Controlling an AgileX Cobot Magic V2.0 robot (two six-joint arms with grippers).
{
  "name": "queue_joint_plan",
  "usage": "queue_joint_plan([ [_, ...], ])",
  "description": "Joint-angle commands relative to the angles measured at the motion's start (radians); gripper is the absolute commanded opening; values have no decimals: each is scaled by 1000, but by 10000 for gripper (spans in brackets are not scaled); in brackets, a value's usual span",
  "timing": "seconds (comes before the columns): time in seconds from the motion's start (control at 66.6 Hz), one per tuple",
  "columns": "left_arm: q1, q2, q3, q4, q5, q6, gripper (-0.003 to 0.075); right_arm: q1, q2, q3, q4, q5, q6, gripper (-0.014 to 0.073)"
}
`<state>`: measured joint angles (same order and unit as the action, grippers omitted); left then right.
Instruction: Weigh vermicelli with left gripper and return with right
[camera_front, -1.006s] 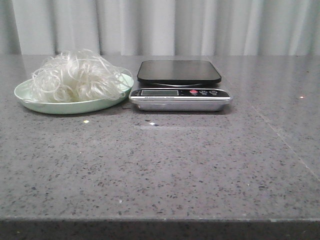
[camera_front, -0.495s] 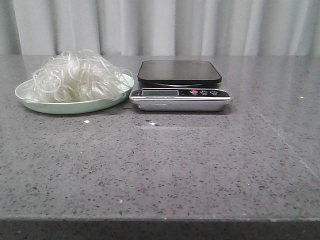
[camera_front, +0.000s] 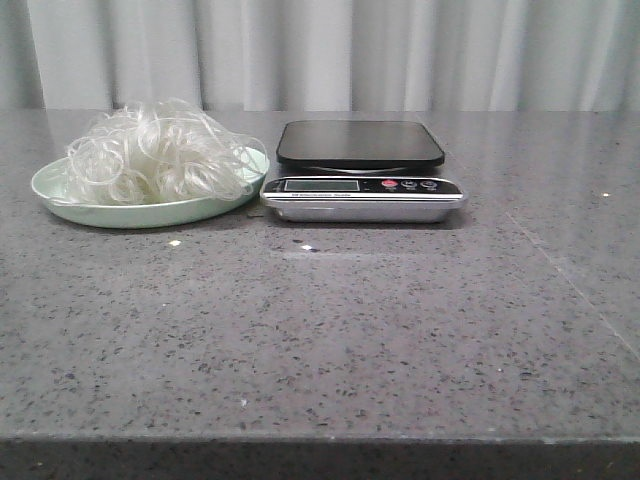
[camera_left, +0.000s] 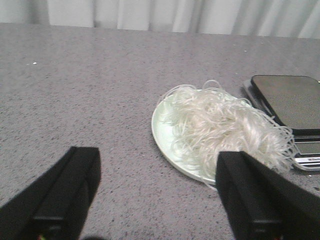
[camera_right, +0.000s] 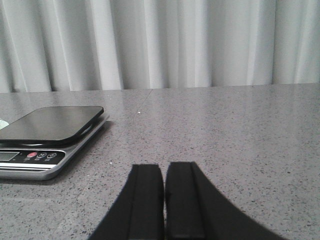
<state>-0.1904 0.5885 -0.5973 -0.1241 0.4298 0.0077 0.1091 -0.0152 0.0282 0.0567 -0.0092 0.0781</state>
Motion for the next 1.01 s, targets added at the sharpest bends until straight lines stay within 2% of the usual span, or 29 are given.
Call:
queue_joint_plan([
  [0.0,-55,107,-103,-14,-88,0,637,-2,-13,-9,-1,-82,0,188],
  [0.195,-132,336,-288,-28,-29,0,637,-2,-13,-9,-1,-82,0,188],
  [0.36,-207,593,-511,-32,111,0,637,-2,-13,-9,-1,-82,0,188],
  [0.615,-221,866,-738,-32,281,-17,620,-2,-13,-9,-1,-82,0,188],
  [0.856,-221,1006,-818,-48,410,-17,522,-2,-13,-9,-1,-82,0,188],
  [0.991,-221,1043,-819,-44,434,-17,401,-2,-13,-9,-1,-82,0,188],
])
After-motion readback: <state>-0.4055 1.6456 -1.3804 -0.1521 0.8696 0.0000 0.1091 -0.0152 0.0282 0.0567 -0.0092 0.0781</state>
